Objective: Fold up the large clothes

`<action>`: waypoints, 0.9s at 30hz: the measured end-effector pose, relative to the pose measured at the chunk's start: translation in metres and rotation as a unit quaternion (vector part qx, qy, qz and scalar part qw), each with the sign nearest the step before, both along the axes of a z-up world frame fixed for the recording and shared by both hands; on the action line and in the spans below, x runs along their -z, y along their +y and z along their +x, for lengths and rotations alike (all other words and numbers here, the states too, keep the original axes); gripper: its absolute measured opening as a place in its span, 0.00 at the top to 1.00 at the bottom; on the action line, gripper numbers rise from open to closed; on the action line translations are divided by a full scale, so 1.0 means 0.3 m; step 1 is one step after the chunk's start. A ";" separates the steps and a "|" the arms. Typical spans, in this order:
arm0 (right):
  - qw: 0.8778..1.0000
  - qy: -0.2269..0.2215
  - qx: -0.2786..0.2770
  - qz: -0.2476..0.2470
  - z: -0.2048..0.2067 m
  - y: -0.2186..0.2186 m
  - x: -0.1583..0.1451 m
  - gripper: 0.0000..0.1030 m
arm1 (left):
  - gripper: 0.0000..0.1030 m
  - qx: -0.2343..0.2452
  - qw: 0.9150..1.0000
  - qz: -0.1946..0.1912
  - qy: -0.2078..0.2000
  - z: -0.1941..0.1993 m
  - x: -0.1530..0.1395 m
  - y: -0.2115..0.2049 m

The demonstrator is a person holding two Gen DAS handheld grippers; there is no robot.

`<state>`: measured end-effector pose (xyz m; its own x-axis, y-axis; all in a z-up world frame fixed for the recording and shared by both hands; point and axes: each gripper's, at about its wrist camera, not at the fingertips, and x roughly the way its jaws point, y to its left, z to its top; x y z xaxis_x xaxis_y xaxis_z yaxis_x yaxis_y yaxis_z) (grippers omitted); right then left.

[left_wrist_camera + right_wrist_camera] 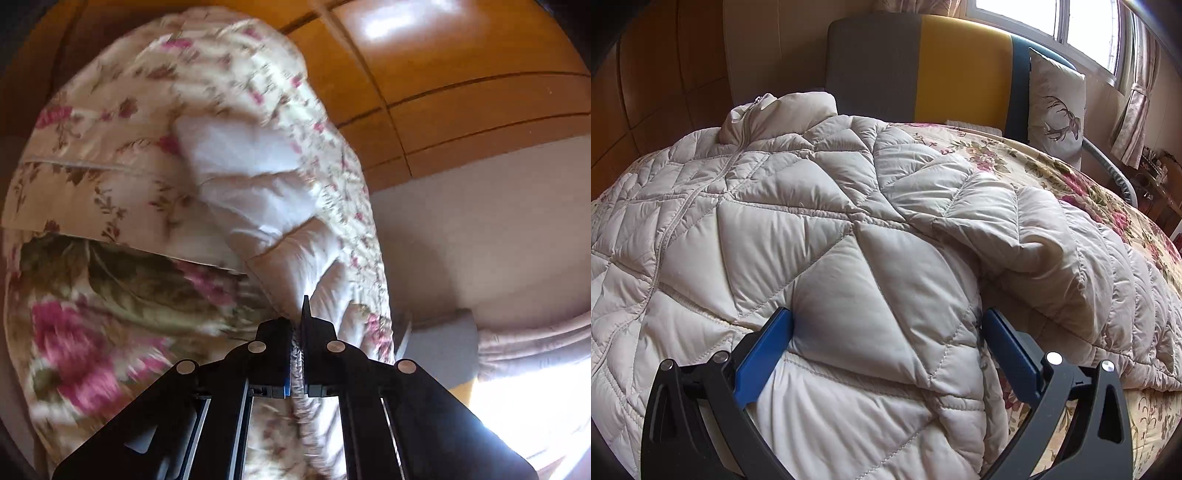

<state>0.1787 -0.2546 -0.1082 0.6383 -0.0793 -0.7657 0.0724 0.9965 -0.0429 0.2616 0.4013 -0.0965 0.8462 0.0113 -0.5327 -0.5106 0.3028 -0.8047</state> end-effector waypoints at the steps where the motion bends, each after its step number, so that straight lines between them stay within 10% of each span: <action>1: 1.000 0.000 0.000 0.000 0.000 0.000 0.000 0.02 | 0.97 -0.001 1.000 0.017 -0.006 0.007 -0.043 -0.022; 7: 1.000 0.000 0.000 0.000 -0.001 -0.001 -0.001 0.02 | 0.97 0.068 0.975 0.203 -0.064 0.089 -0.363 -0.291; 13: 1.000 -0.001 0.000 0.001 0.000 -0.002 -0.002 0.02 | 0.97 0.180 0.920 0.336 -0.086 0.155 -0.499 -0.647; 19: 1.000 -0.001 0.000 0.002 -0.001 -0.003 0.000 0.02 | 0.97 0.329 0.807 0.488 -0.051 0.150 -0.436 -1.125; 25: 1.000 -0.001 0.000 0.003 -0.003 -0.006 0.001 0.02 | 0.97 0.460 0.663 0.590 -0.011 0.103 -0.212 -1.520; 27: 1.000 0.000 0.001 0.005 0.000 -0.005 0.000 0.02 | 0.97 0.480 0.639 0.601 -0.001 0.082 -0.167 -1.597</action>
<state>0.1788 -0.2563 -0.1081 0.6389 -0.0732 -0.7658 0.0738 0.9967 -0.0337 0.2861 -0.0777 -0.0465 0.7712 -0.1131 -0.6265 0.3757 0.8753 0.3044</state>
